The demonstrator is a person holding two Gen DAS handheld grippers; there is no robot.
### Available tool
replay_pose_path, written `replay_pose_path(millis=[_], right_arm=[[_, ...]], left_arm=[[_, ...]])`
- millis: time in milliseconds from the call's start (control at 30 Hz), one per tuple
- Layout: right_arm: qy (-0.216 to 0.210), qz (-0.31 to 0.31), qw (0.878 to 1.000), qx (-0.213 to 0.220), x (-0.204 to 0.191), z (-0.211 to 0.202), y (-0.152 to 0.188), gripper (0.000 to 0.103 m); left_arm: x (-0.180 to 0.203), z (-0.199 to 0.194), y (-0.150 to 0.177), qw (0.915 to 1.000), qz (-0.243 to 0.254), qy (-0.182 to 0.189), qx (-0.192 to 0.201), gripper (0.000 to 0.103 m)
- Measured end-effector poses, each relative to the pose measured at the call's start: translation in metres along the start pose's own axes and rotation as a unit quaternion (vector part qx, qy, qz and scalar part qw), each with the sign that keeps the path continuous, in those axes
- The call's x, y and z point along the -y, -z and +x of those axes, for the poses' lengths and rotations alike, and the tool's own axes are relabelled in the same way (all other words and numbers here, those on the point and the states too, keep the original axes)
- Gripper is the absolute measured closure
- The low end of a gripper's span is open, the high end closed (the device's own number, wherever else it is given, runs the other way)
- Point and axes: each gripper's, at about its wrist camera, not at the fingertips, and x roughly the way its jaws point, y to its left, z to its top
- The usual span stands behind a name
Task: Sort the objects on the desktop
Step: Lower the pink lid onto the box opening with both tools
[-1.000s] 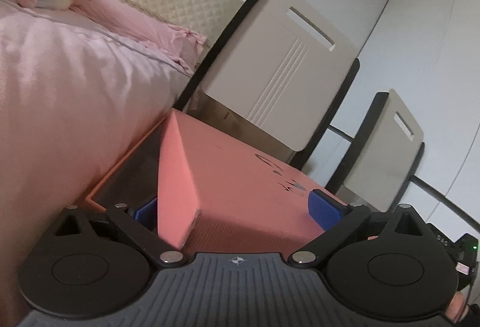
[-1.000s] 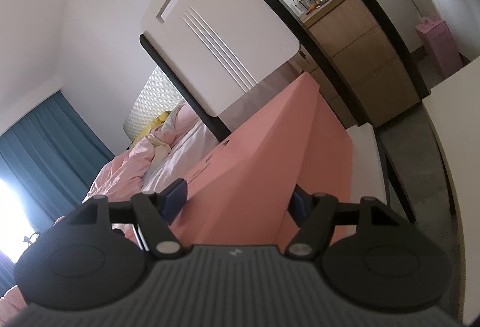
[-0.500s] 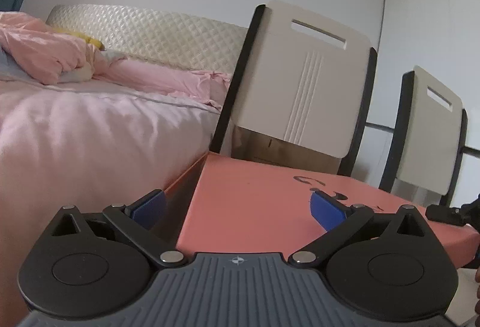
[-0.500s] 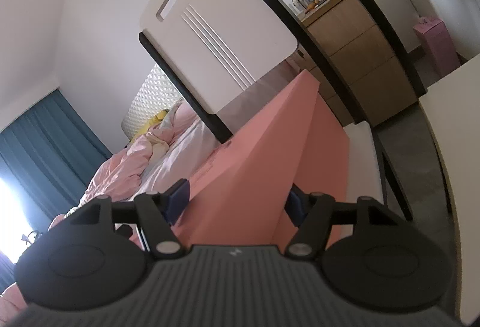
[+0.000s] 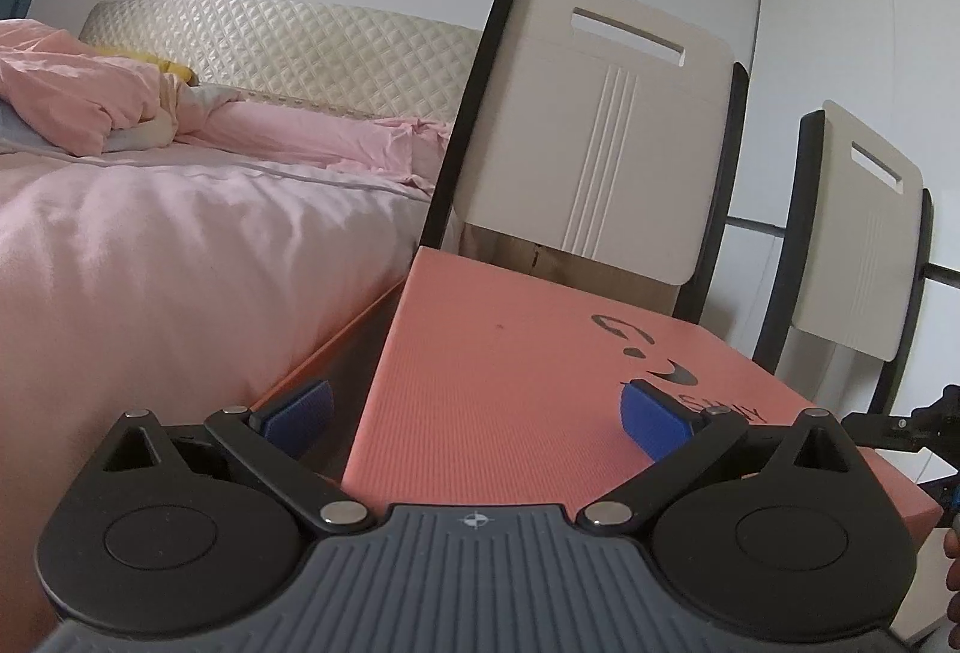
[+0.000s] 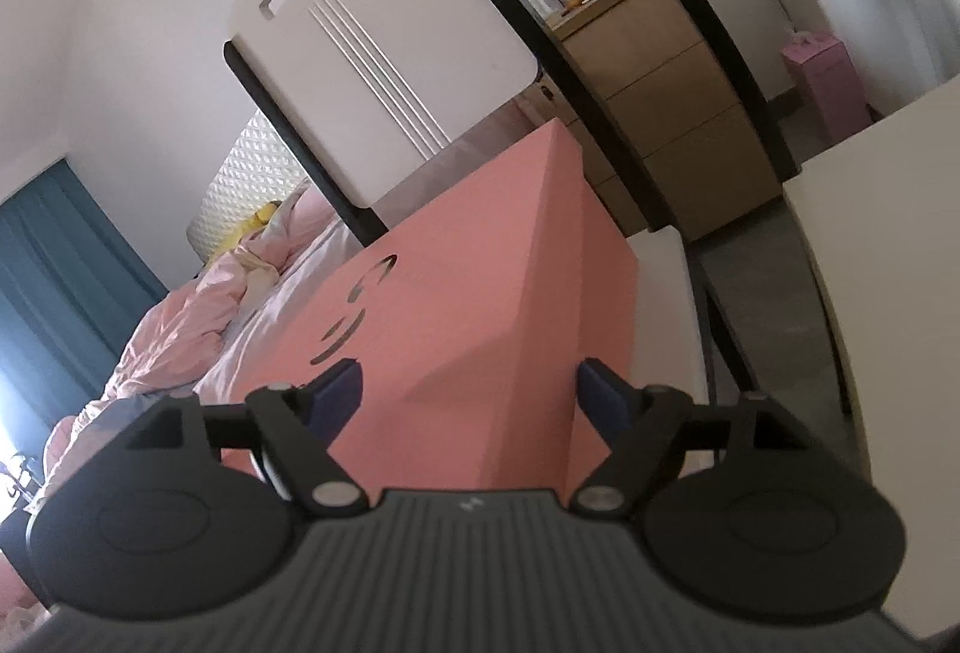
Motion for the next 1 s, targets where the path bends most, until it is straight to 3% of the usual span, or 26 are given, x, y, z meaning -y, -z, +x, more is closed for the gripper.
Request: replay_pose_path(millis=[233,500,1000], right_arm=[[0.009,-0.008,1.0,-0.008,-0.001,0.006,0.006,0.024],[0.008,-0.014,1.0,0.016,-0.009,-0.002,0.01,0.029],[0.004,-0.038,0.999,0.017,-0.027,-0.001,0.019,0.027]], left_arm=[[0.001,0.0,0.001,1.0,0.002,-0.002,0.0,0.0],[-0.002,-0.002,0.0,0.9997,-0.005,-0.022,0.013,0.0],[-0.003,-0.001,-0.001,0.9988,0.0,-0.042,0.024,0.0]])
